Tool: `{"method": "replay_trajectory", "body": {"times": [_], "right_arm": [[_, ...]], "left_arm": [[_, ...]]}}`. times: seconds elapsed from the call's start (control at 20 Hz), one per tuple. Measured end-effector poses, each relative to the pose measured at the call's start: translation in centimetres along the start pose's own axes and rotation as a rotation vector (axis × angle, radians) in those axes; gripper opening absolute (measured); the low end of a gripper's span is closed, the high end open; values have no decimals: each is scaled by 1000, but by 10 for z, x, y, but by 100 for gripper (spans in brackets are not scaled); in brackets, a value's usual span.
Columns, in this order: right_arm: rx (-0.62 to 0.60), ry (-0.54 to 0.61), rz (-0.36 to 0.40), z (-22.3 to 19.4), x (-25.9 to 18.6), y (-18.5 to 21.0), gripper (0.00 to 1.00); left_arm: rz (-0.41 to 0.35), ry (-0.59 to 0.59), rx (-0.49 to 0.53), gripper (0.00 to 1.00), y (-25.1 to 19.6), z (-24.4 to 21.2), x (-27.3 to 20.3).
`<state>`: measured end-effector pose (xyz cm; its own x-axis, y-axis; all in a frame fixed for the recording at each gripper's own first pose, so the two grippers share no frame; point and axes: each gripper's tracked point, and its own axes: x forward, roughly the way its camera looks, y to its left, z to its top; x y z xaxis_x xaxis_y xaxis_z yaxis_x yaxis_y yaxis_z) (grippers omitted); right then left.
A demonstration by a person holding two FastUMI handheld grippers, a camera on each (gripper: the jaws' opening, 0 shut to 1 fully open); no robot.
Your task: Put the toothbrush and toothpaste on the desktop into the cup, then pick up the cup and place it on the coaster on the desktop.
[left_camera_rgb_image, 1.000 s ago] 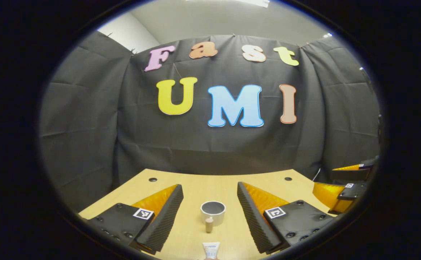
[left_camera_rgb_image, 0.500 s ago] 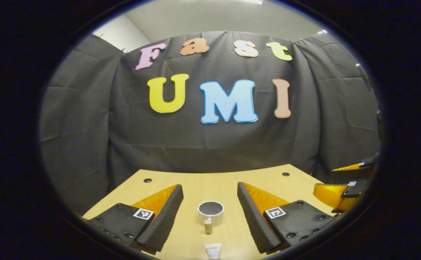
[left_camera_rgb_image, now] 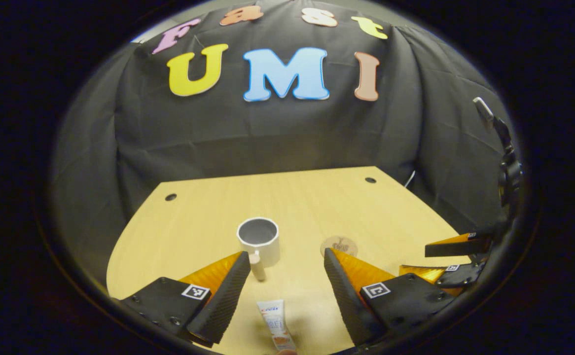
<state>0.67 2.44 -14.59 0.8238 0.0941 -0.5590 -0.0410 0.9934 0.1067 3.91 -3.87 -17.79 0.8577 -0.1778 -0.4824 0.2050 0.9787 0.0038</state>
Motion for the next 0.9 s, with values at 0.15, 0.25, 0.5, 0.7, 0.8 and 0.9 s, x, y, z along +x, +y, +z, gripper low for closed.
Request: {"method": "replay_trajectory", "body": {"times": [0.15,0.25,0.5,0.7,0.8,0.9], "right_arm": [[27,104,14,-21,13,4,88],[57,179,37,-35,20,12,90],[101,349,59,-72,30,24,90],[125,451,59,-91,38,28,90],[111,498,44,-101,43,27,90],[115,525,43,-105,48,29,90]], "left_arm": [[-2,152,-26,96,10,-46,16],[3,249,-46,96,16,-74,19],[20,469,-80,97,32,-131,20],[26,597,-114,96,38,-166,26],[13,660,-135,96,38,-183,25],[8,706,-141,99,39,-195,28]]}}
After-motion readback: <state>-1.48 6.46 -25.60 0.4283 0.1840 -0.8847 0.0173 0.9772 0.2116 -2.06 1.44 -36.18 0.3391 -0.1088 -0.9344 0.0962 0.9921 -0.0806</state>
